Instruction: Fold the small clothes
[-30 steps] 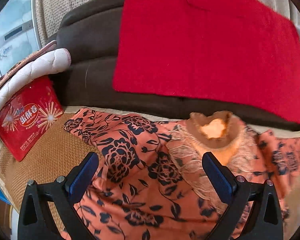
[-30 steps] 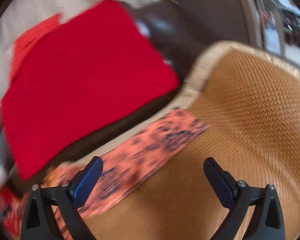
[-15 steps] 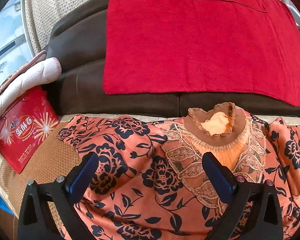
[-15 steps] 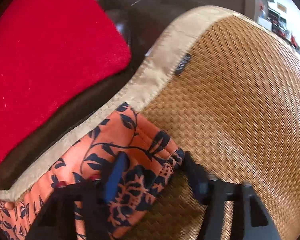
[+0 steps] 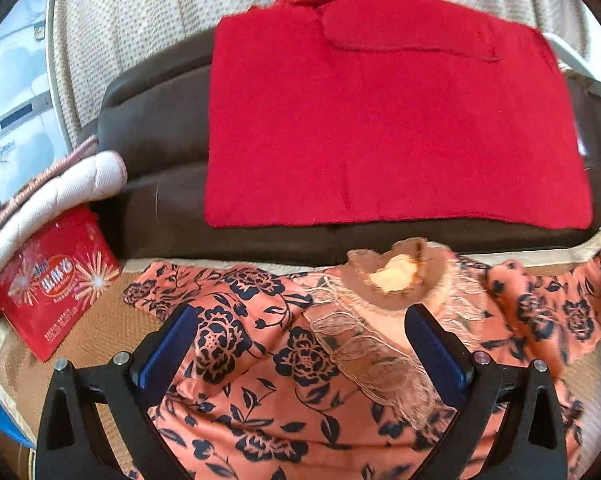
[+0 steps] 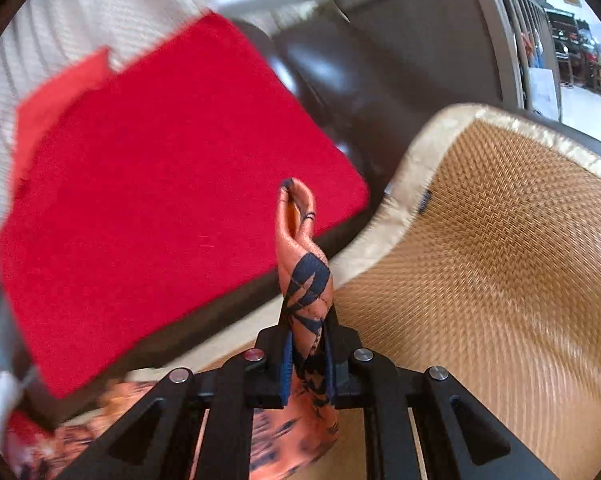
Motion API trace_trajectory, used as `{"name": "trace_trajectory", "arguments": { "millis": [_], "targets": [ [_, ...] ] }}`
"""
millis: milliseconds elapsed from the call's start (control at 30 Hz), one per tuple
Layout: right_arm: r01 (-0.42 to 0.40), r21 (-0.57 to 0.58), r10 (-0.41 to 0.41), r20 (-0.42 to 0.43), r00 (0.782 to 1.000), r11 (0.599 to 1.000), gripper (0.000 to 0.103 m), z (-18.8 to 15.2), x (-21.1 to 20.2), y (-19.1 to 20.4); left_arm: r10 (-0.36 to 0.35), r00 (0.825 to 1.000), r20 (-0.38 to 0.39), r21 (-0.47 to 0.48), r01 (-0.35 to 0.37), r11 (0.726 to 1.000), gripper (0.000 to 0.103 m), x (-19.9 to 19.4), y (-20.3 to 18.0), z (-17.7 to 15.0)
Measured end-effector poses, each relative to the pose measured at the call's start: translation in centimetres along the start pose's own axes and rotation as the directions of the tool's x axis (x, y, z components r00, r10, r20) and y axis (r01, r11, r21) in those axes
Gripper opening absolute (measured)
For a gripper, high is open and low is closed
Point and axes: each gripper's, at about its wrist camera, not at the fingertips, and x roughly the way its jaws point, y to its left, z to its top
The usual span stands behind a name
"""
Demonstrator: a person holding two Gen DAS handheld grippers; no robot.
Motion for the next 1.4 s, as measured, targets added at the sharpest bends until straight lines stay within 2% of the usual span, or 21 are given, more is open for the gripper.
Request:
{"name": "trace_trajectory", "arguments": {
  "millis": [133,200,333,467,567,600,667,700,733,767,800,833,867,900,933,1033,1133,1167,1233,1367,1400],
  "targets": [
    [-0.092,-0.035,0.092,0.012,0.996,0.995,0.013,-2.4,-5.9,4.5,-0.05,0.998,0.025,-0.002,0.05,0.999,0.103,-4.4,1.2,-0.1],
    [-0.142,-0.072,0.142,0.0,0.99,0.987,0.013,-3.4,-6.3,6.4,-0.041,0.998,0.042,0.014,0.04,0.999,0.103,-6.8,3.0,-0.4],
    [-0.289,-0.109,0.285,-0.051,0.957,0.951,0.013,-5.5,-7.9,12.6,0.046,0.997,0.068,-0.016,-0.045,0.999,0.103,-10.3,9.0,-0.4],
    [-0.421,-0.16,0.405,-0.127,0.906,0.893,0.013,-8.6,-8.8,21.0,0.181,0.982,0.053,-0.122,-0.173,0.977,0.103,-12.0,17.9,-1.3],
    [-0.504,-0.136,0.469,-0.226,0.854,0.853,0.017,-10.9,-5.4,25.2,0.25,0.968,-0.019,-0.18,-0.249,0.952,0.103,-10.9,22.8,-2.7],
    [-0.514,-0.119,0.475,-0.252,0.843,0.849,0.018,-11.6,-4.7,26.1,0.262,0.964,-0.041,-0.191,-0.265,0.945,0.103,-10.5,23.8,-3.2],
    [-0.556,-0.055,0.509,-0.335,0.793,0.83,0.029,-13.2,-2.5,27.7,0.284,0.955,-0.081,-0.204,-0.295,0.934,0.103,-9.4,25.3,-3.8],
    [-0.573,-0.022,0.527,-0.364,0.768,0.819,0.052,-13.6,-1.7,28.0,0.291,0.952,-0.091,-0.201,-0.304,0.931,0.103,-9.1,25.7,-4.1],
    [-0.597,0.022,0.556,-0.392,0.733,0.802,0.082,-14.1,-0.9,28.1,0.296,0.95,-0.1,-0.198,-0.31,0.93,0.103,-8.7,25.9,-4.2],
    [-0.628,0.073,0.6,-0.399,0.693,0.775,0.087,-14.6,-0.2,28.2,0.291,0.951,-0.102,-0.195,-0.306,0.932,0.103,-8.3,25.8,-4.3],
    [-0.662,0.115,0.648,-0.38,0.66,0.741,0.088,-14.9,0.0,27.9,0.284,0.953,-0.102,-0.193,-0.299,0.935,0.103,-7.9,25.5,-4.2],
    [-0.681,0.127,0.671,-0.373,0.64,0.721,0.088,-14.9,0.2,27.5,0.271,0.957,-0.101,-0.185,-0.286,0.94,0.103,-7.4,24.8,-3.9],
    [-0.676,0.119,0.665,-0.365,0.651,0.727,0.088,-14.7,0.3,26.9,0.261,0.961,-0.095,-0.167,-0.273,0.947,0.103,-7.4,24.4,-3.9],
    [-0.655,0.102,0.642,-0.355,0.679,0.749,0.088,-14.5,0.5,26.0,0.241,0.966,-0.092,-0.158,-0.253,0.954,0.103,-7.1,23.5,-3.8],
    [-0.628,0.081,0.613,-0.344,0.711,0.774,0.088,-14.4,0.5,24.8,0.222,0.971,-0.086,-0.145,-0.232,0.962,0.103,-6.9,22.5,-3.7],
    [-0.482,0.061,0.478,-0.281,0.832,0.874,0.085,-13.8,1.4,19.7,0.093,0.992,-0.088,-0.103,-0.102,0.989,0.103,-4.8,17.8,-3.2],
    [-0.387,0.054,0.39,-0.213,0.896,0.92,0.071,-13.8,1.8,14.2,-0.04,0.99,-0.132,-0.062,0.032,0.998,0.103,-1.8,13.1,-3.2],
    [-0.349,0.052,0.351,-0.214,0.911,0.936,0.069,-13.7,2.1,12.1,-0.079,0.985,-0.153,-0.048,0.073,0.996,0.103,-0.6,11.4,-3.4],
    [-0.308,0.07,0.315,-0.226,0.922,0.949,0.061,-13.1,2.9,10.6,-0.134,0.969,-0.206,-0.036,0.13,0.991,0.101,2.1,8.6,-4.0],
    [-0.316,0.158,0.341,-0.169,0.925,0.936,0.061,-11.8,4.4,8.1,-0.192,0.912,-0.361,-0.068,0.179,0.981,0.072,7.6,5.3,-5.8],
    [-0.315,0.18,0.347,-0.189,0.919,0.932,0.061,-11.7,5.4,8.0,-0.198,0.903,-0.382,-0.081,0.181,0.98,0.07,8.4,5.3,-6.2]
  ]
}}
